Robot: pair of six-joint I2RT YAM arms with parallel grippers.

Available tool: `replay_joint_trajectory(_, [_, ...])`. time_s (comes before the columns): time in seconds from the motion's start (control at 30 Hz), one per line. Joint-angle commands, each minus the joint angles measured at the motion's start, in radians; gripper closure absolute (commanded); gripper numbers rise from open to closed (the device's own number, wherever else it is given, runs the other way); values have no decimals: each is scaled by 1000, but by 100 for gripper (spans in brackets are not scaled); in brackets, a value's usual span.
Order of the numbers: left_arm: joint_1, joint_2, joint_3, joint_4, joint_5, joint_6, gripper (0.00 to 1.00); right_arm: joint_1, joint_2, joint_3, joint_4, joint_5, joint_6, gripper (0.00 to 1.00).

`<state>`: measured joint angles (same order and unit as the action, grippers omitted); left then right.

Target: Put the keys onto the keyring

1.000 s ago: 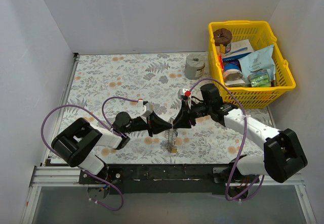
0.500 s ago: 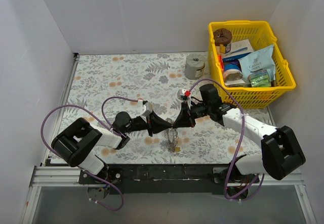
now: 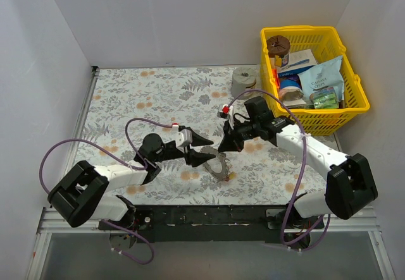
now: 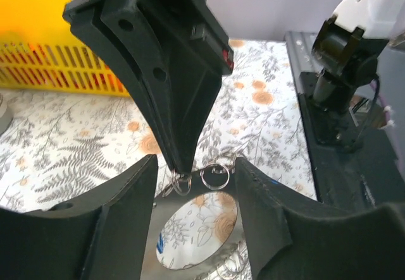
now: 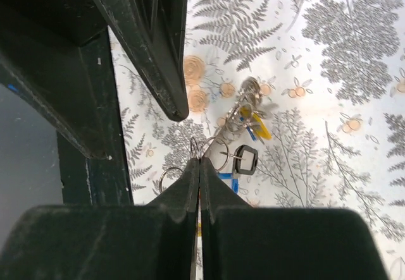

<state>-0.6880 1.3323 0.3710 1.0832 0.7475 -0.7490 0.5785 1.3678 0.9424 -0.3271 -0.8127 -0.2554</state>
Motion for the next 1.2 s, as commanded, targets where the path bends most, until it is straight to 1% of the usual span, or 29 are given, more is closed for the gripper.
replay_joint_trajectory(0.0, [-2, -38, 46, -264, -42, 171, 47, 18, 36, 71, -165, 122, -50, 99])
replay_joint_trajectory(0.13, [-2, -19, 58, -282, -40, 186, 45, 41, 53, 85, -196, 176, -62, 99])
replay_joint_trajectory(0.23, [-2, 11, 69, -275, -22, 181, 45, 78, 76, 96, -225, 266, -79, 99])
replay_joint_trajectory(0.4, [-2, 62, 98, -246, 4, 166, 45, 145, 102, 102, -242, 339, -97, 99])
replay_joint_trajectory(0.43, [-2, 76, 103, -243, 9, 163, 45, 156, 103, 105, -247, 381, -102, 99])
replay_joint_trajectory(0.5, [-2, 87, 112, -232, 16, 160, 47, 179, 108, 111, -254, 411, -108, 99])
replay_joint_trajectory(0.77, [-2, 104, 121, -273, 6, 181, 48, 190, 76, 113, -239, 432, -110, 99])
replay_joint_trajectory(0.93, [-2, 61, 77, -247, -33, 183, 45, 190, 70, 114, -244, 429, -120, 99])
replay_joint_trajectory(1.17, [-2, 42, 74, -282, -62, 197, 44, 192, 36, 104, -248, 471, -131, 99])
